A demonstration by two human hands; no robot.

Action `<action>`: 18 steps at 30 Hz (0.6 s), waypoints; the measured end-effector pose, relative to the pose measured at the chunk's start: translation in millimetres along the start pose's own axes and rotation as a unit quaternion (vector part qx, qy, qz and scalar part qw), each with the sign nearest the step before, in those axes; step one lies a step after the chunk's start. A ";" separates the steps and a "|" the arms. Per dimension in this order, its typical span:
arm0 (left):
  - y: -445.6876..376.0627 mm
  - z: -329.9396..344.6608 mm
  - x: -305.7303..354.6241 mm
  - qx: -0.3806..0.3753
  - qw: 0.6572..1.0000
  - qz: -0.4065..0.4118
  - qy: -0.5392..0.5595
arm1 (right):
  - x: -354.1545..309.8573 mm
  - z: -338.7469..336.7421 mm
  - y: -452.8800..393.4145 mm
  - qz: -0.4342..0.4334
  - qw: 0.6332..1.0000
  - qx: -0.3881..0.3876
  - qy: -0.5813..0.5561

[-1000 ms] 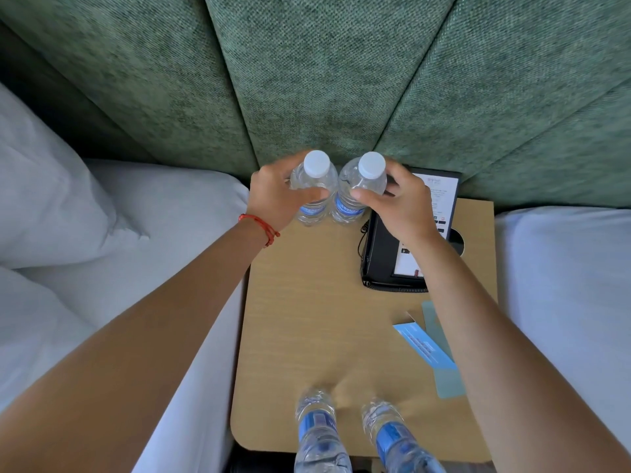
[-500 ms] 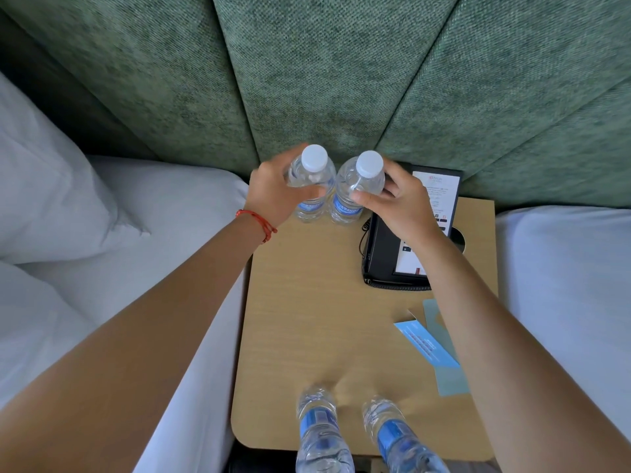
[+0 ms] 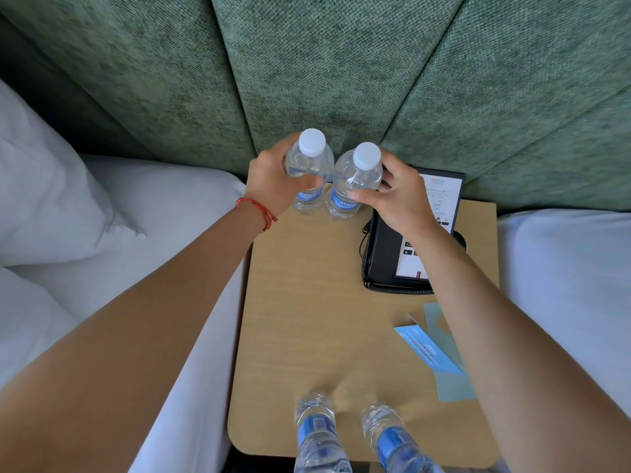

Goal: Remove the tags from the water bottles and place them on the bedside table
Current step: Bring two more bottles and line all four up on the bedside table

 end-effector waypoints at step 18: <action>11.9 -4.3 -5.8 0.018 1.000 -0.010 -0.023 | -2.8 0.5 -3.6 -0.042 0.996 -0.019 0.077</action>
Point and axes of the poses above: each hand's wrist, its own y-axis away from the middle knuckle, its own z-axis out of the palm, x = y × z, the point moved 9 cm from there along -y, towards the middle knuckle, and after that the axes turned 9 degrees about x, right-handed, at the moved point
